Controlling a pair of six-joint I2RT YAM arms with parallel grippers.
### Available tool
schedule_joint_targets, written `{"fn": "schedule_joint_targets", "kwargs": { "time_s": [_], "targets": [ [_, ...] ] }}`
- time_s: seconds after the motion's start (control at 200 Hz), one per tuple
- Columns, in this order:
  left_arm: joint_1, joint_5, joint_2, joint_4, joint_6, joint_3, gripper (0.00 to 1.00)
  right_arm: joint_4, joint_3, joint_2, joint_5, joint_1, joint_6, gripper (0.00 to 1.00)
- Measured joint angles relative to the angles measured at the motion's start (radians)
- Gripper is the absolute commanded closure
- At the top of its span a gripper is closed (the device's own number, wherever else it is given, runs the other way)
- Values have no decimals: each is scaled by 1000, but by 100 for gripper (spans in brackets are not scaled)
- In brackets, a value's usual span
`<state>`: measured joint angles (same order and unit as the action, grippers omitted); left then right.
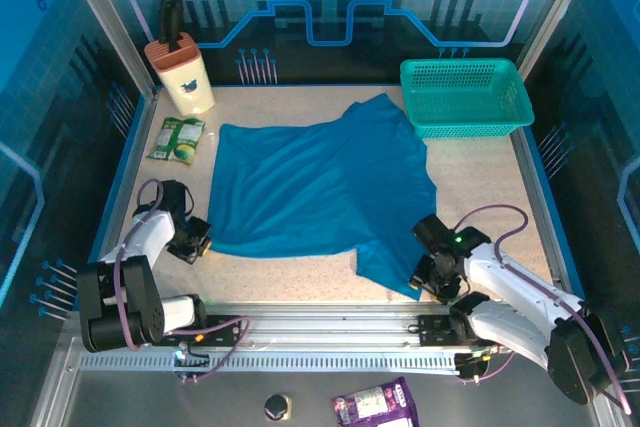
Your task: Fold the inside-out t-shirt
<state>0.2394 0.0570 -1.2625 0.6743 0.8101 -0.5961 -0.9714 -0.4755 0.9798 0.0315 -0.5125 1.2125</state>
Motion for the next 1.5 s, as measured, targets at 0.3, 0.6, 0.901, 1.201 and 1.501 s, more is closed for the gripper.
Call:
{"fn": "schedule_joint_targets", "kwargs": {
  "time_s": [0.3, 0.6, 0.901, 1.201, 1.501],
  "targets": [
    [0, 3, 0, 0, 2, 0, 100, 87, 10, 103, 32, 0, 35, 82],
    [0, 3, 44, 6, 8, 0, 100, 37, 6, 11, 10, -3, 52, 100],
    [0, -13, 265, 96, 41, 0, 100, -190, -130, -251, -37, -4, 37, 100],
    [0, -16, 383, 186, 64, -37, 100, -344, -332, -296, -108, -4, 0, 100],
    [0, 65, 268, 119, 46, -78, 100, -164, -472, -109, -207, 19, -191, 100]
  ]
}}
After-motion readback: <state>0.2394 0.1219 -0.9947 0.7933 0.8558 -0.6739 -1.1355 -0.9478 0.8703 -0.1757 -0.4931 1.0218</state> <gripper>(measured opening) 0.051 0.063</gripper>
